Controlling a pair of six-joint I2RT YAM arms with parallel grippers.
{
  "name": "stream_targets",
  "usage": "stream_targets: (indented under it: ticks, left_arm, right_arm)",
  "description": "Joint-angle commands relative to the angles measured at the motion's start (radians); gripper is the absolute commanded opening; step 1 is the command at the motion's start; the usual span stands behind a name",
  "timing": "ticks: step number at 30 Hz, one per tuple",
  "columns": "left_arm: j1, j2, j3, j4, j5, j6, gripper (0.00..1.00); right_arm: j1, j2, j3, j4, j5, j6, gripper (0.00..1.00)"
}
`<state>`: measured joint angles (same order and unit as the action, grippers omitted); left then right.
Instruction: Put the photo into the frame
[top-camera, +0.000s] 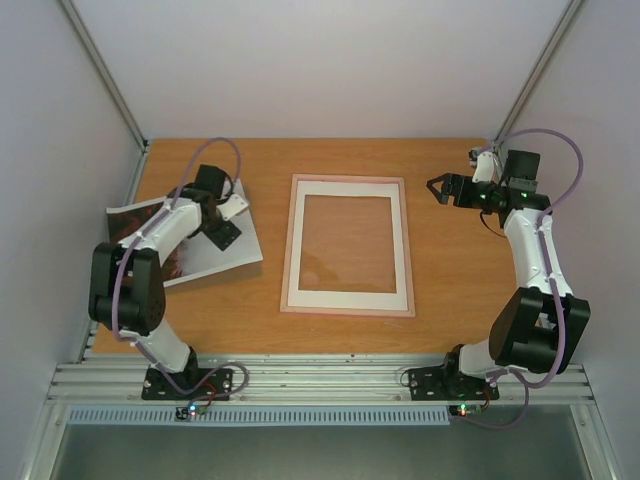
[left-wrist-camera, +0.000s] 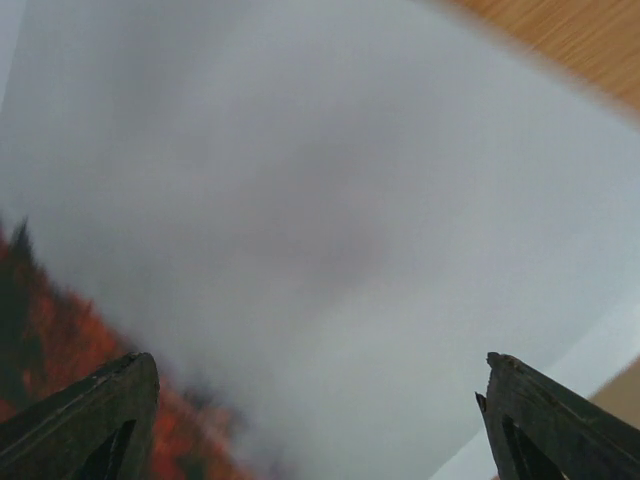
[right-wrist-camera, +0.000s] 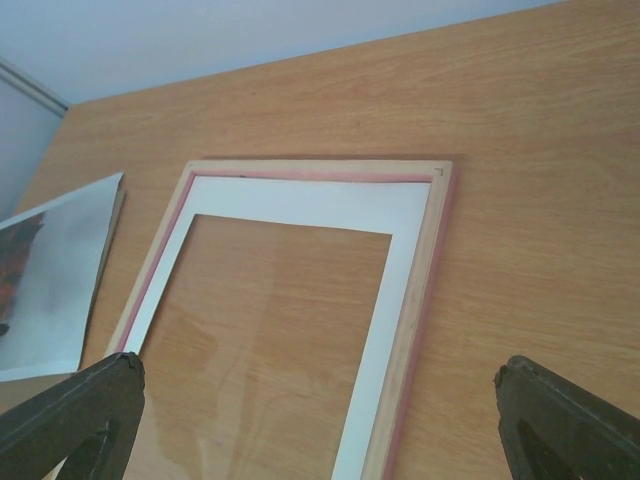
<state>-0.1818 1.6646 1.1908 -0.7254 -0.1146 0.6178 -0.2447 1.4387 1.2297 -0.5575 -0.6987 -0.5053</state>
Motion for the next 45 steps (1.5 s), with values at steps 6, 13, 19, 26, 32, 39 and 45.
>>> stream_targets:
  ticks: [6,13,19,26,32,39,45]
  left_arm:
    - [0.322,-0.200,-0.260,0.103,-0.208,0.299,0.89]
    - [0.533,-0.296,-0.402,0.355,-0.312,0.713,0.89]
    - [0.603,-0.326,-0.509,0.504,-0.315,0.925,0.91]
    - [0.671,-0.230,-0.541,0.588,-0.375,1.070,0.93]
    - [0.703,-0.220,-0.644,0.690,-0.370,1.241,0.97]
    - [0.706,-0.151,-0.684,0.789,-0.387,1.301,0.99]
    - [0.678,-0.187,-0.725,0.701,-0.295,1.318,0.90]
  right_arm:
    - [0.008,-0.042,-0.033,0.033,-0.026,0.016,0.95]
    - [0.009,-0.032,-0.039,0.053,-0.042,0.030,0.95]
    - [0.009,-0.027,-0.050,0.067,-0.052,0.038,0.95]
    - [0.008,-0.030,-0.044,0.065,-0.046,0.036,0.96]
    - [0.007,-0.032,-0.046,0.057,-0.041,0.041,0.96]
    - [0.006,-0.031,-0.042,0.051,-0.036,0.036,0.96]
    - [0.005,-0.024,-0.041,0.051,-0.036,0.036,0.95]
